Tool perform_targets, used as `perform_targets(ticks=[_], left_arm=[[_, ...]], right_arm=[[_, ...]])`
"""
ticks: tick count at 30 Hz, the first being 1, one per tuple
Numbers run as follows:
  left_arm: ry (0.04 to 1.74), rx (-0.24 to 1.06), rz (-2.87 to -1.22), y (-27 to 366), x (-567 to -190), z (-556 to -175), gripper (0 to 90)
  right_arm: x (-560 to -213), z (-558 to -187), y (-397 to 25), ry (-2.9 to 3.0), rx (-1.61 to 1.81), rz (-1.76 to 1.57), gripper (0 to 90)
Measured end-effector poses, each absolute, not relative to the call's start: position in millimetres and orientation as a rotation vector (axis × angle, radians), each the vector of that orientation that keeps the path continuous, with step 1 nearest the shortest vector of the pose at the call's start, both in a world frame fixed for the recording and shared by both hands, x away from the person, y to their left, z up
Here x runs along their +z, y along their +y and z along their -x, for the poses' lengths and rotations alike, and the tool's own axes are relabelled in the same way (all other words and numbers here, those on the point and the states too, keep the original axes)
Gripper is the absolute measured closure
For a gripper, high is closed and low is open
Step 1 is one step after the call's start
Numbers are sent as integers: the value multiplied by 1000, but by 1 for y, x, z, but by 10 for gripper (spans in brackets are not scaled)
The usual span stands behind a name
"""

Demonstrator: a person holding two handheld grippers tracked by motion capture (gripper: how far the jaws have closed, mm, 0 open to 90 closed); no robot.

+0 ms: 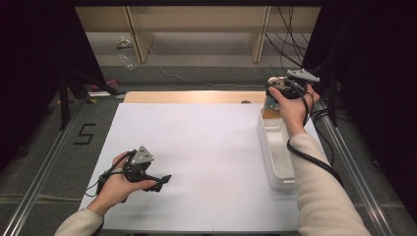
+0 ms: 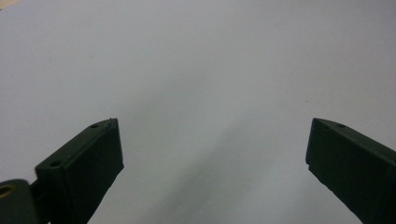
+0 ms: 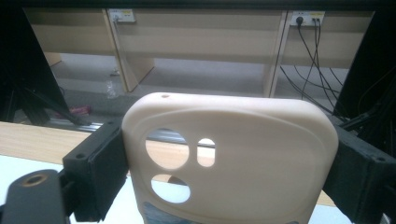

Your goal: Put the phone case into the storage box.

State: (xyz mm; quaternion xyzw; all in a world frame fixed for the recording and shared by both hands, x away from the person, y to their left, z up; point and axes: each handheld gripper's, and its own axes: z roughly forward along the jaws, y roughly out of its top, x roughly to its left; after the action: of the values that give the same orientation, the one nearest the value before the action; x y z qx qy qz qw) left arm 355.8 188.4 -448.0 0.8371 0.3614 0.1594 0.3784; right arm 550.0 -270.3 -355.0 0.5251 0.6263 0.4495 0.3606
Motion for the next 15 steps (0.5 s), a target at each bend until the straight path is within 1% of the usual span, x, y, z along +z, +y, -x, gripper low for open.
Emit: perform_targets(ticks=[15], left_arm=[[924,406,-2141,188,-448,-356,34]], right_arm=[[-360,-553,-269,1624,1154,-1357,122]])
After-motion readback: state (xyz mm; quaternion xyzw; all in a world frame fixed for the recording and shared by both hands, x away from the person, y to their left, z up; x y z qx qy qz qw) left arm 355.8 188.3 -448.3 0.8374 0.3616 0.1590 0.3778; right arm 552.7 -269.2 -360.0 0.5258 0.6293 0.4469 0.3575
